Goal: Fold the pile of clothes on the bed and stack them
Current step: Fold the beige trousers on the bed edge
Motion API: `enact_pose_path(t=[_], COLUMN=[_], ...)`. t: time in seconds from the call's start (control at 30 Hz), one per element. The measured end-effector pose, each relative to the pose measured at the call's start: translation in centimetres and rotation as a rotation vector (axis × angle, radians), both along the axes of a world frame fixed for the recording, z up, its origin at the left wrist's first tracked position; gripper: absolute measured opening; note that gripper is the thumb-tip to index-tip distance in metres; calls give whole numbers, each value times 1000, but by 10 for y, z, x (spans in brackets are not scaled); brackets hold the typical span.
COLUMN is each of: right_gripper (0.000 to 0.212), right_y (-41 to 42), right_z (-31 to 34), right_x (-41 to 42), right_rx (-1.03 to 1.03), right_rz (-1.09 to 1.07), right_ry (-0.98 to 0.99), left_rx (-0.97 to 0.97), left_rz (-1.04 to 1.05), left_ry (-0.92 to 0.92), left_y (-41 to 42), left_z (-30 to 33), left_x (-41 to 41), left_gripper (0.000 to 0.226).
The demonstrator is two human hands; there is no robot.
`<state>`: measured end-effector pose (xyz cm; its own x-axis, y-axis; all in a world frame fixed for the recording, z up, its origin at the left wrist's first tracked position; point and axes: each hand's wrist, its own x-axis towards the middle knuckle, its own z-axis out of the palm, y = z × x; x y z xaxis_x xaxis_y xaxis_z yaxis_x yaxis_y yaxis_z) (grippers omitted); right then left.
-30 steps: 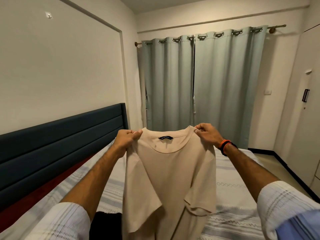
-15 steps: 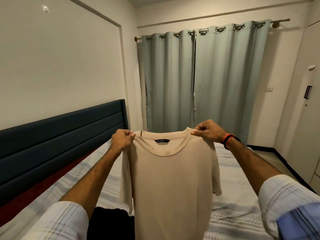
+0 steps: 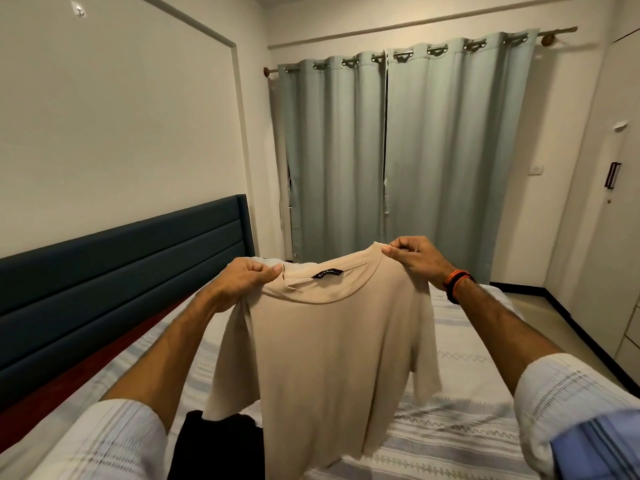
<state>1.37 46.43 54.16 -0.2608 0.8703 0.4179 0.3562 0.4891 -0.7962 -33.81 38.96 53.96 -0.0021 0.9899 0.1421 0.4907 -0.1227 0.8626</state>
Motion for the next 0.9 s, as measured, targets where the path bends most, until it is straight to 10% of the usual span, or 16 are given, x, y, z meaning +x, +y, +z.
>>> enact_pose_path(t=[0.17, 0.43, 0.57, 0.9], right_gripper=[26, 20, 21, 24], right_y=[-1, -16, -3, -31], right_z=[3, 28, 5, -18], right_x=[6, 8, -26, -110], right_rx=[10, -206, 34, 71], right_rz=[-7, 148, -379, -339], right_ry=[-39, 165, -307, -176], left_rx=[52, -47, -6, 139], left_rz=[-39, -141, 275, 364], left_ry=[34, -419, 29, 5], left_y=[-5, -16, 8, 20], left_z=[-4, 8, -15, -27], left_x=[-7, -11, 10, 96], left_gripper=[38, 34, 34, 39])
